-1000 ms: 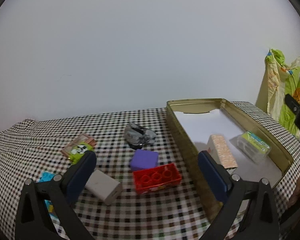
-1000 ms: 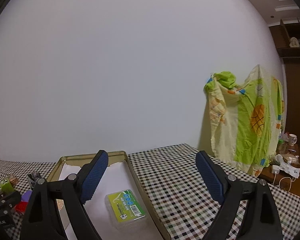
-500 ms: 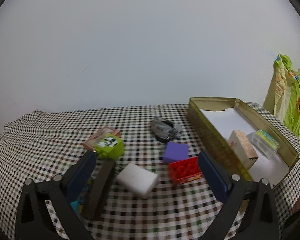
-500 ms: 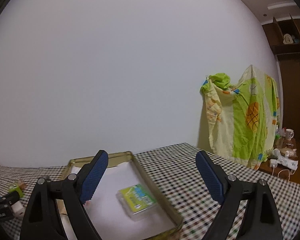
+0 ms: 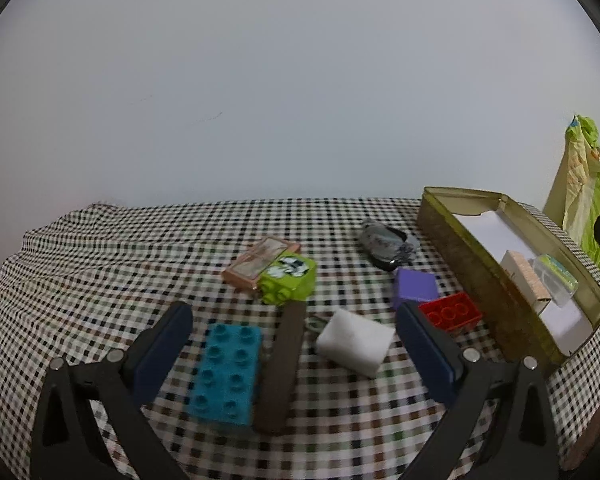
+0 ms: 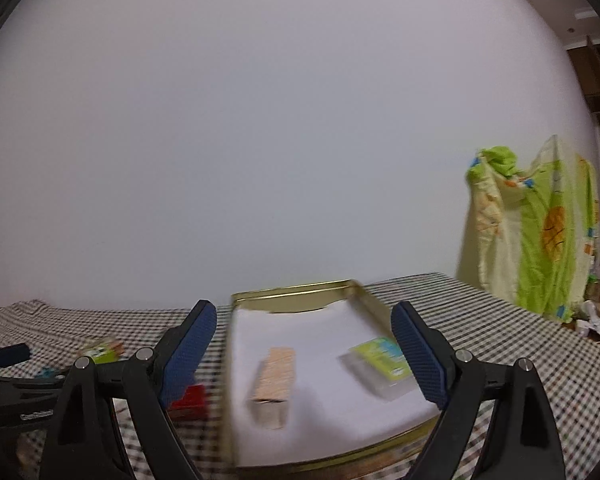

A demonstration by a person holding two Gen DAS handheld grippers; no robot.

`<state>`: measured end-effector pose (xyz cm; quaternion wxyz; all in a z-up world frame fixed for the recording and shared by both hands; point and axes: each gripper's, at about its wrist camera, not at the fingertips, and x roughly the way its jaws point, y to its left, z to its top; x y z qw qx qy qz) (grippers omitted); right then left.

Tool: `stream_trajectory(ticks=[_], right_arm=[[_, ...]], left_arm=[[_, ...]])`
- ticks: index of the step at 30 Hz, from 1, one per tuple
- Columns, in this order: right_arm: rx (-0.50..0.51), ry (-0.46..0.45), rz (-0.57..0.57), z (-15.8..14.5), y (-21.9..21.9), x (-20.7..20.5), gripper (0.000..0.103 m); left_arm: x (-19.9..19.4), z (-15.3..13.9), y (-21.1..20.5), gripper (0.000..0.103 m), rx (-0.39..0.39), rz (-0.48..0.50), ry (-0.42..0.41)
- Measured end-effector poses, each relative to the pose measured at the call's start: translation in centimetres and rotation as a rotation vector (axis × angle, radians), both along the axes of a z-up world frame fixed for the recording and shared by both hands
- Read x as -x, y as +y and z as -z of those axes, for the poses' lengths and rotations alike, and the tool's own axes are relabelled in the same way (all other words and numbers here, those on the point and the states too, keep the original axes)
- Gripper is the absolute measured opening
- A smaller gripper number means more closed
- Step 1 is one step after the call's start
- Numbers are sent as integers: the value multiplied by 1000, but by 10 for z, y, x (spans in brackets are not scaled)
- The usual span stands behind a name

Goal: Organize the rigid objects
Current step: 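Grasp the blue Lego brick with the left tool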

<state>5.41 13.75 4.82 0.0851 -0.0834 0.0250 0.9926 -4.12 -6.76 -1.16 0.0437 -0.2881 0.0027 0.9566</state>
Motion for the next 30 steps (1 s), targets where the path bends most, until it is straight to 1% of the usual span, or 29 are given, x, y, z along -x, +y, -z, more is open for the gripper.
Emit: stream_trajectory(ticks=[6, 10, 13, 15, 18, 21, 22, 24, 26, 29, 30], right_arm=[[-7, -47, -64, 4, -28, 7, 91], [-2, -85, -102, 7, -43, 13, 91], [-23, -99, -119, 9, -53, 15, 91], [-42, -92, -137, 10, -59, 13, 91], [-36, -92, -152, 11, -57, 13, 91], [-24, -103, -158, 13, -57, 15, 91], [-23, -104, -159, 13, -57, 16, 91], [-24, -109, -164, 14, -60, 15, 91], [-25, -120, -173, 14, -61, 17, 91], [-24, -133, -186, 15, -62, 20, 91], [-25, -135, -187, 15, -63, 20, 91]], left_arm=[[5, 7, -28, 102, -33, 4, -57], [8, 14, -50, 102, -79, -2, -112], [11, 20, -62, 102, -103, -20, -155], [12, 22, -64, 102, -103, -30, -171], [14, 26, -65, 102, -76, -56, -196], [18, 31, -70, 102, -86, -74, -229], [19, 33, -72, 100, -91, -77, -241], [22, 37, -75, 89, -101, -78, -271], [26, 43, -75, 82, -102, -78, -311], [25, 44, -72, 77, -92, -73, -306], [25, 43, -74, 74, -89, -71, -306]])
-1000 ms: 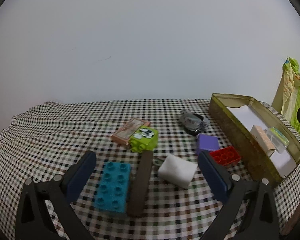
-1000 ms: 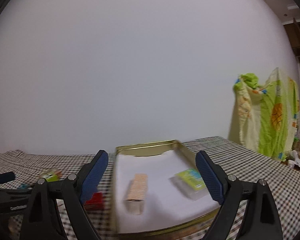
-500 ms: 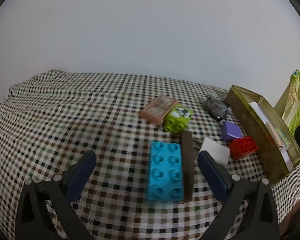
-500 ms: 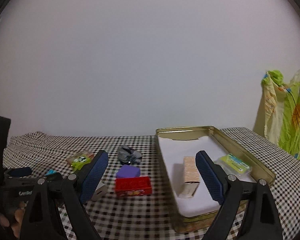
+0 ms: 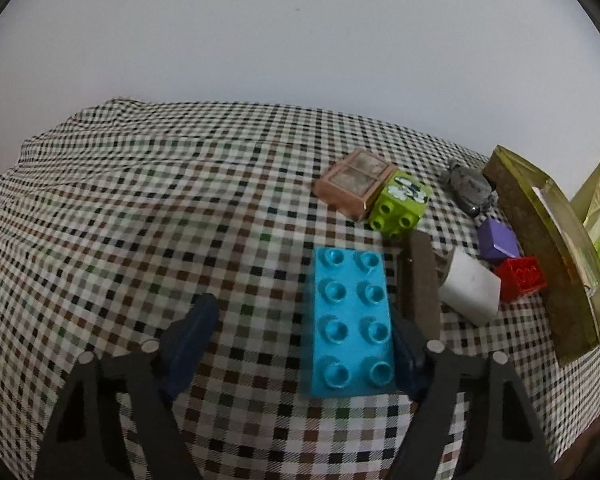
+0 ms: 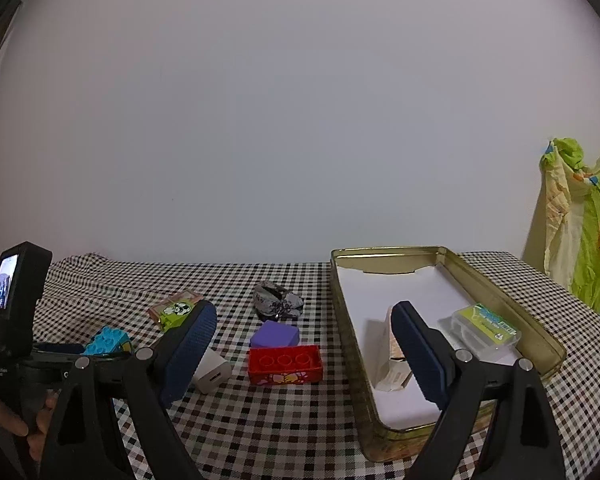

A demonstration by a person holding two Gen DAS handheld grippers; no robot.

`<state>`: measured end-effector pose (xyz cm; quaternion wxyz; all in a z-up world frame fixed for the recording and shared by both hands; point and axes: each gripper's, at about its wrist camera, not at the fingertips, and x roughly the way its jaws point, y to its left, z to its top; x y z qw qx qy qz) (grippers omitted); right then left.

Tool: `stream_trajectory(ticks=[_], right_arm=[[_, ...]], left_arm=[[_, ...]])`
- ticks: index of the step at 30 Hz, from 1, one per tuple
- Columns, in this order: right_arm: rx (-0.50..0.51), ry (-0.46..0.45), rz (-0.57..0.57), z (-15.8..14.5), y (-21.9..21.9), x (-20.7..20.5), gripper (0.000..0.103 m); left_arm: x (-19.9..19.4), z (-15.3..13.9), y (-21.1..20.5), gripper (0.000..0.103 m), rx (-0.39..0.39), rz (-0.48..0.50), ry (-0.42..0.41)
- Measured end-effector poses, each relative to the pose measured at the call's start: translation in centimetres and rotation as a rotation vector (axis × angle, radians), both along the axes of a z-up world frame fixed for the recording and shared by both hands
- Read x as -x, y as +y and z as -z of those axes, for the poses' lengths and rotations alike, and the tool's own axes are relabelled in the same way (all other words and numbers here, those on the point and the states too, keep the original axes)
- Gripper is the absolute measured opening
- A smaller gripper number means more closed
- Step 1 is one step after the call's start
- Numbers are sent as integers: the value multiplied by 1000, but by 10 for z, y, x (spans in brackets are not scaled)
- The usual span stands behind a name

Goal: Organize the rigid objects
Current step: 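Grasp the blue Lego brick with the left tool, then lift the blue brick with the left tool while the right tool grasps the dark brown bar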

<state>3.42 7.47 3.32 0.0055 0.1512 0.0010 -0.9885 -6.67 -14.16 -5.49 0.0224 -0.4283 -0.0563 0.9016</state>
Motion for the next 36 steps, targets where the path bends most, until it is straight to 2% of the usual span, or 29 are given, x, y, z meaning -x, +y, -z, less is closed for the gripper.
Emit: stream_trajectory(ticks=[1, 2, 3, 5, 10, 13, 15, 17, 19, 21, 25, 29, 32, 33, 34, 35, 36], right_arm=[[-2, -3, -2, 0, -1, 0, 91], [-2, -6, -5, 0, 0, 1, 91], [-3, -12, -11, 1, -1, 2, 91], [-3, -29, -26, 2, -3, 3, 91], [5, -91, -73, 7, -8, 15, 91], [20, -135, -128, 10, -17, 21, 89], [49, -190, -179, 15, -27, 27, 79], [87, -269, -233, 23, -41, 37, 63], [114, -340, -271, 30, -57, 45, 58], [122, -369, -285, 34, -72, 51, 58], [76, -464, -314, 46, -108, 69, 58], [31, -542, -245, 58, -126, 88, 58], [10, -558, -214, 61, -131, 98, 56], [-3, -565, -211, 62, -133, 100, 54], [-17, -566, -204, 63, -134, 101, 47], [-21, -565, -213, 63, -134, 101, 34], [-28, -563, -215, 63, -132, 101, 30]], left_arm=[[0, 0, 1, 71, 1, 6, 2], [0, 0, 2, 60, -2, 14, 5], [-1, -1, 3, 44, -5, 25, 9], [-1, -1, 6, 31, -2, 44, 9], [-4, -3, 9, 31, -2, 48, 18], [-5, -9, 6, 31, 7, 18, 60], [-8, -17, 1, 30, 49, -31, 117], [-12, -25, -7, 30, 94, -87, 165], [-12, -29, -16, 30, 109, -133, 185], [-12, -31, -29, 31, 83, -173, 186], [-10, -30, -53, 31, 34, -222, 177], [-11, -33, -61, 31, 8, -211, 170], [-16, -34, -69, 31, -72, -185, 159], [-17, -34, -72, 31, -98, -177, 158], [-18, -35, -75, 31, -123, -170, 160], [-19, -36, -78, 31, -147, -166, 165], [-20, -37, -80, 31, -169, -160, 174]])
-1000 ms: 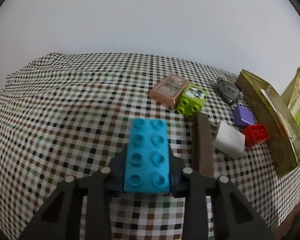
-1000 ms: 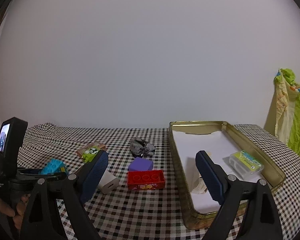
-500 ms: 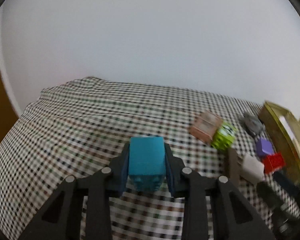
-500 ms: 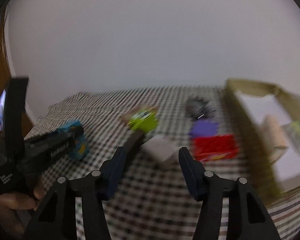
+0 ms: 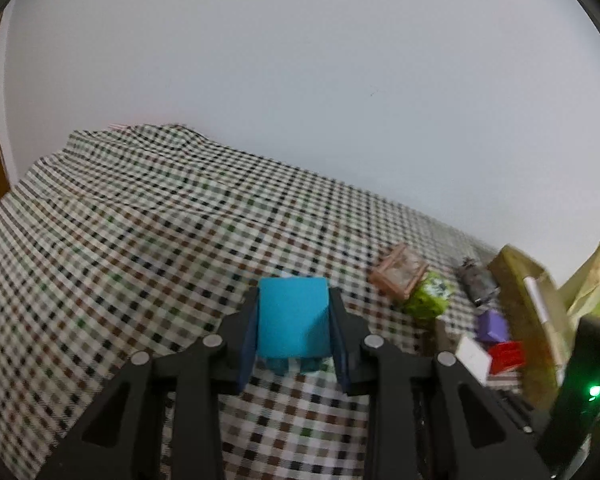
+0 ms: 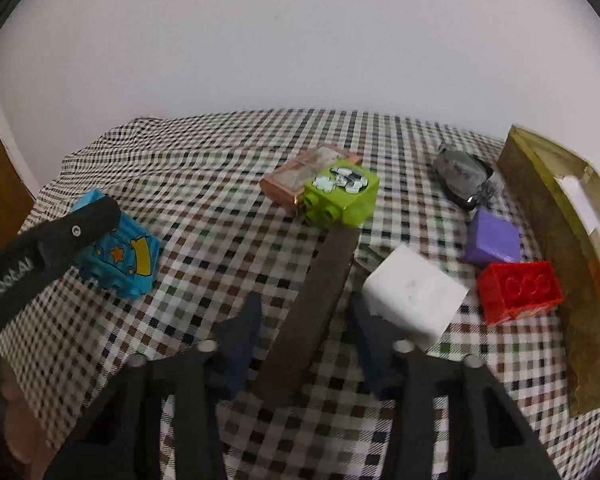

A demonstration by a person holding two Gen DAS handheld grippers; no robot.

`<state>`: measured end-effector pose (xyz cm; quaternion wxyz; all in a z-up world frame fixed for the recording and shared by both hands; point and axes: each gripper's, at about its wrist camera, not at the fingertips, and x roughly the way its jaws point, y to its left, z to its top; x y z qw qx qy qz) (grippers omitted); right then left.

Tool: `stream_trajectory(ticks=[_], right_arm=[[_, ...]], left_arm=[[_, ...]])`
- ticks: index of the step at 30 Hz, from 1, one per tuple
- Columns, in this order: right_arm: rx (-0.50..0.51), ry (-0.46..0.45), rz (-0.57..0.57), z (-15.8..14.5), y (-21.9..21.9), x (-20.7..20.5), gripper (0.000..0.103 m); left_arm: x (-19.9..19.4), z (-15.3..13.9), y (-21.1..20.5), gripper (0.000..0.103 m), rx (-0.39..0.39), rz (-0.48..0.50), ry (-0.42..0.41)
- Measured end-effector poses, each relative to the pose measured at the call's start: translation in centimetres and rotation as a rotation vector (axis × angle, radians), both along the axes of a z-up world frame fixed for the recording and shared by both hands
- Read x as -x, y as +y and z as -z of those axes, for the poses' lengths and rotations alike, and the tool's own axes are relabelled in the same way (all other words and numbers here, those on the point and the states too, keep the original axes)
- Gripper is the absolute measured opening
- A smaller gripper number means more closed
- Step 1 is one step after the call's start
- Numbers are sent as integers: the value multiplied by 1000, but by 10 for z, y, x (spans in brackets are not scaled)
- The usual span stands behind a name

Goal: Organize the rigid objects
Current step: 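Lift the blue brick with the left tool while the right tool grasps the dark brown bar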

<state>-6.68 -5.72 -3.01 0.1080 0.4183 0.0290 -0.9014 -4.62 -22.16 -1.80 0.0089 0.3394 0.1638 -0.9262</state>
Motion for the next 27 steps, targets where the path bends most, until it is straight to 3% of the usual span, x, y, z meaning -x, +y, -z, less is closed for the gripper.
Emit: stream_trajectory(ticks=[2, 6, 15, 20, 27], right_arm=[[22, -4, -19, 0, 6, 4, 17], [129, -11, -68, -1, 21, 5, 17], [217, 225, -111, -37, 47, -24, 17], [212, 307, -58, -43, 67, -32, 17], [153, 454, -52, -58, 82, -44, 17]], left_arm=[[-3, -2, -1, 31, -31, 19, 24], [-6, -5, -1, 31, -44, 49, 69], [-19, -21, 12, 31, -27, 85, 179], [-28, -30, 25, 31, 20, 95, 267], [-27, -25, 36, 31, 37, 100, 287]])
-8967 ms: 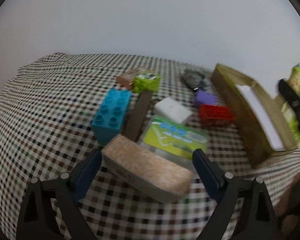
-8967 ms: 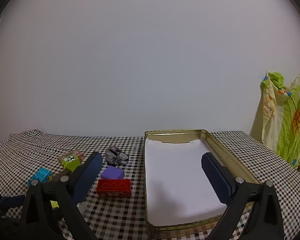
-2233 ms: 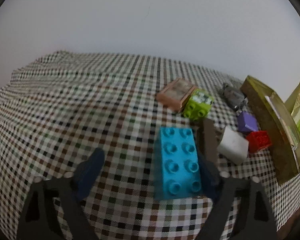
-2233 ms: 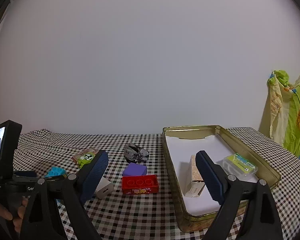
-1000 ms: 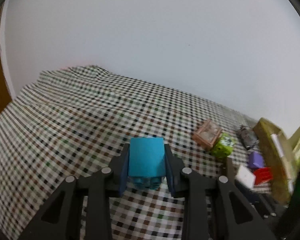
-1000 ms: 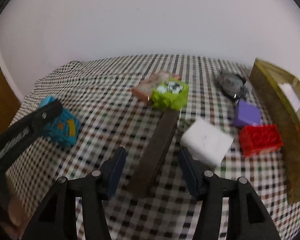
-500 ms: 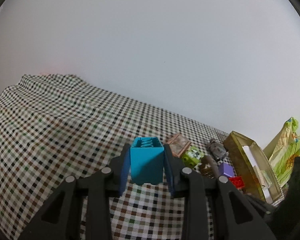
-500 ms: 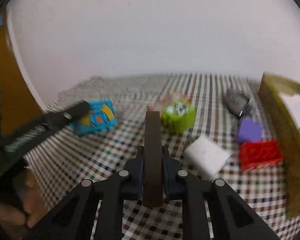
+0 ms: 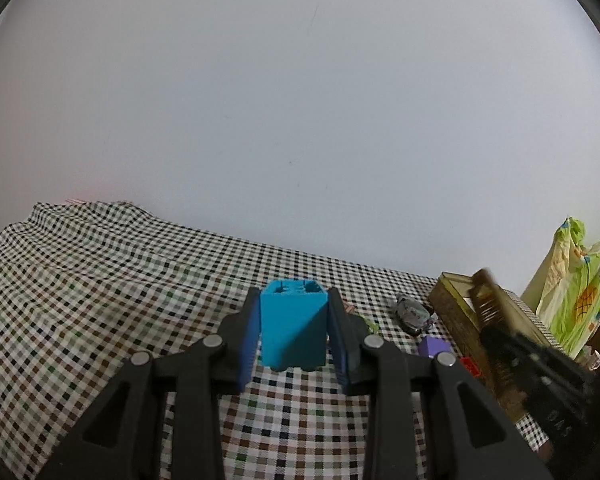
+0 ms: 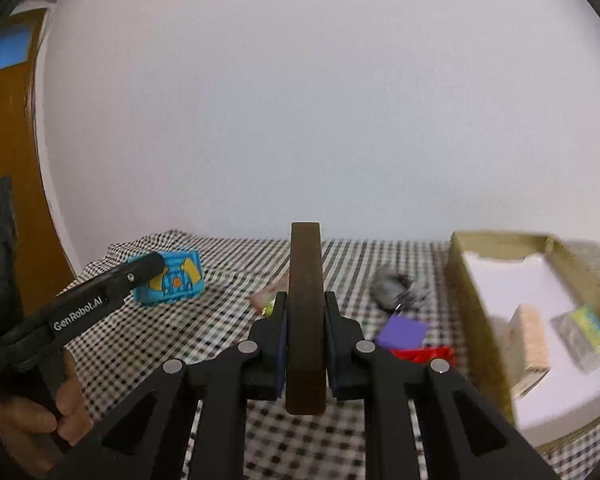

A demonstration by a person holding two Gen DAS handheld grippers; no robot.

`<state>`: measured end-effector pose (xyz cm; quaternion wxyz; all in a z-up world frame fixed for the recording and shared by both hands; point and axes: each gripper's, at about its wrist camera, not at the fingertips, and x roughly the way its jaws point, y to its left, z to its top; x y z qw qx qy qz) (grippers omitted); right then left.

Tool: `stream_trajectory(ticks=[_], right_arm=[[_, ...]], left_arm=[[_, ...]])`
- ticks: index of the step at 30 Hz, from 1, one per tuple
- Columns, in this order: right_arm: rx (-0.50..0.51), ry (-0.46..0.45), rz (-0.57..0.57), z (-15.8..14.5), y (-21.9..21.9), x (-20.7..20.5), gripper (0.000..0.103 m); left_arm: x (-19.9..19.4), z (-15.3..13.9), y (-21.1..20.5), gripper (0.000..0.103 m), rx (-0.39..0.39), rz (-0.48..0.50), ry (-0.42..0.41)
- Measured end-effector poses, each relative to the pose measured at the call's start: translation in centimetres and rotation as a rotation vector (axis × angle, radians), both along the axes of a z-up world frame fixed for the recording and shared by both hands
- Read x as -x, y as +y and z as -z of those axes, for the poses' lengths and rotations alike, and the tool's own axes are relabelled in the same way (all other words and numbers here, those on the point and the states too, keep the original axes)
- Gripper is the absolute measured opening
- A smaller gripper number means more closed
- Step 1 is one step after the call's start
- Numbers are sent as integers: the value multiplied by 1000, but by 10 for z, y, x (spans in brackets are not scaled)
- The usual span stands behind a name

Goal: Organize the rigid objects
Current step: 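Lift the blue brick with the left tool while the right tool grasps the dark brown bar, then carry the blue brick and brown bar into the gold tin and release both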

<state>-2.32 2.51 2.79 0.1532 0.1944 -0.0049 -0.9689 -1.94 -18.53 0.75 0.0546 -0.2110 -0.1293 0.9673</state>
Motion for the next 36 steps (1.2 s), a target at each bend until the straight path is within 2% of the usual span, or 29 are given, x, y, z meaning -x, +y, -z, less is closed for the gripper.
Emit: stream_trajectory(ticks=[3, 9, 14, 21, 31, 36], right_arm=[[-24, 33, 7, 0, 6, -2, 17], [34, 8, 23, -1, 29, 9, 17], [27, 21, 53, -7, 39, 0, 17], [37, 44, 117, -14, 75, 6, 17], [83, 55, 210, -19, 132, 19, 17], [110, 69, 253, -25, 152, 19, 17]], left_arm=[[1, 2, 3, 31, -6, -4, -2], [-1, 2, 9, 31, -23, -6, 7], [-4, -4, 21, 31, -17, -25, 19], [-4, -11, 60, 31, 39, 23, 80], [10, -21, 114, 31, 31, 99, 98], [1, -32, 143, 31, 32, 138, 106]])
